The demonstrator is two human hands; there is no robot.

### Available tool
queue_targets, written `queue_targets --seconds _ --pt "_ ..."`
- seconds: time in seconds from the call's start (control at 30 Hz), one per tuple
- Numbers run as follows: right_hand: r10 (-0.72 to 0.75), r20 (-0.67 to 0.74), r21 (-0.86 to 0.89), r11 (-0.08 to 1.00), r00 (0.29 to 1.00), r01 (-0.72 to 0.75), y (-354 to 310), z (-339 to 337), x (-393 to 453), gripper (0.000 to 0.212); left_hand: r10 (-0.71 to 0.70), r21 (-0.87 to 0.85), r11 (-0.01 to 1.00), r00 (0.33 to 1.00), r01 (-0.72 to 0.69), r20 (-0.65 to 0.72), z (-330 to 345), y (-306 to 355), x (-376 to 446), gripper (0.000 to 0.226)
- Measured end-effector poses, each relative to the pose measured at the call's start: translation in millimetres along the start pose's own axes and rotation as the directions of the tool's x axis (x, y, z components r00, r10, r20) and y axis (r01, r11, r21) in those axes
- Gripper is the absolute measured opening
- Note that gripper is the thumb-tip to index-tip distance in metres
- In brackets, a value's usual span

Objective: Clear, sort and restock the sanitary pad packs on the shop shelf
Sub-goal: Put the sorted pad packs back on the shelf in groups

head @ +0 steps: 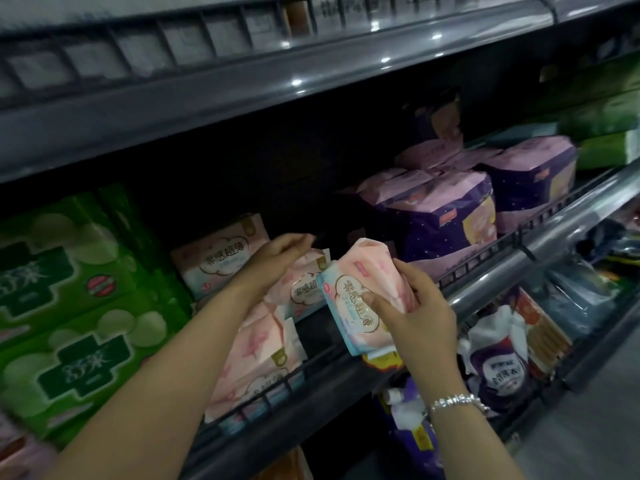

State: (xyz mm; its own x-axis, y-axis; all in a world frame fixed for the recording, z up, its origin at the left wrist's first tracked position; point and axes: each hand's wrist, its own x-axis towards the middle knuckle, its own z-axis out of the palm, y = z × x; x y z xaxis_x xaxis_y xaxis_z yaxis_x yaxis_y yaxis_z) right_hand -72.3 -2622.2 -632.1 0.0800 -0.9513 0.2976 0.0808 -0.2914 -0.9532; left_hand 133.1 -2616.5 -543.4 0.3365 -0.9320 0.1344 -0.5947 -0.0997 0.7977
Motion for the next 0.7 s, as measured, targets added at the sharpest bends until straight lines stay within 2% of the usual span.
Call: queue_targets --seconds 0.07,0.13,0.2,0.27,0.33,0.4,0.43,0.47,0.5,0.57,0.63,0.7 --pt "0.008 0.034 0.011 1.0 0.999 -0.008 -1.5 2.1 -0.8 0.057 0.069 -0.117 0.992 0.962 -0.038 0.265 1.6 13.6 -12.0 0.045" --pt "0.009 0.075 0.051 0.999 0.997 -0.013 -2.8 3.4 -2.6 0.056 0.08 -0.149 0.989 0.883 -0.012 0.462 4.1 22.6 -18.2 0.065" --pt "-0.003 0.105 0.062 0.998 0.995 -0.003 -3.7 4.1 -3.9 0.052 0.047 -0.04 0.999 0.845 -0.03 0.532 6.6 29.9 -21.9 0.071" --pt "-0.023 0.095 0.076 0.997 0.995 0.016 -4.2 5.5 -5.0 0.046 0.031 0.054 0.996 0.84 -0.072 0.541 6.4 32.1 -25.1 0.063" --pt "-0.054 0.049 0.111 0.993 0.997 0.049 -4.0 8.4 -6.8 0.045 0.065 0.024 0.996 0.88 -0.086 0.471 6.6 29.0 -27.1 0.049" --pt "-0.072 -0.026 0.106 0.992 0.997 0.074 -4.0 11.5 -7.6 0.05 0.053 -0.138 0.99 0.958 -0.014 0.281 6.9 24.4 -26.6 0.042" --pt "-0.069 -0.042 0.095 0.993 0.997 0.072 -2.9 12.9 -7.1 0.053 0.01 -0.245 0.969 0.985 0.033 0.172 7.1 21.8 -25.8 0.041" --pt "-0.059 -0.028 0.082 0.995 0.998 0.061 -1.2 14.3 -6.2 0.056 -0.024 -0.273 0.961 0.998 0.042 0.066 7.1 18.9 -23.7 0.043" --pt "-0.044 0.014 0.067 0.997 0.999 0.043 0.4 15.9 -5.0 0.059 -0.035 -0.194 0.981 0.999 0.029 -0.027 7.3 16.0 -21.7 0.047" --pt "-0.016 0.139 -0.022 1.0 0.99 0.019 5.0 20.4 -3.6 0.063 -0.029 0.025 0.999 0.991 0.032 -0.127 9.2 9.0 -20.9 0.062" --pt "-0.005 0.249 -0.201 0.978 0.969 0.057 10.1 25.0 -3.3 0.058 -0.011 0.113 0.993 0.992 0.025 -0.122 10.3 2.1 -21.7 0.074" --pt "0.044 0.327 -0.355 0.932 0.944 0.08 15.5 28.8 -3.7 0.054 -0.007 0.281 0.96 0.998 0.024 -0.063 11.0 -5.2 -21.9 0.072"
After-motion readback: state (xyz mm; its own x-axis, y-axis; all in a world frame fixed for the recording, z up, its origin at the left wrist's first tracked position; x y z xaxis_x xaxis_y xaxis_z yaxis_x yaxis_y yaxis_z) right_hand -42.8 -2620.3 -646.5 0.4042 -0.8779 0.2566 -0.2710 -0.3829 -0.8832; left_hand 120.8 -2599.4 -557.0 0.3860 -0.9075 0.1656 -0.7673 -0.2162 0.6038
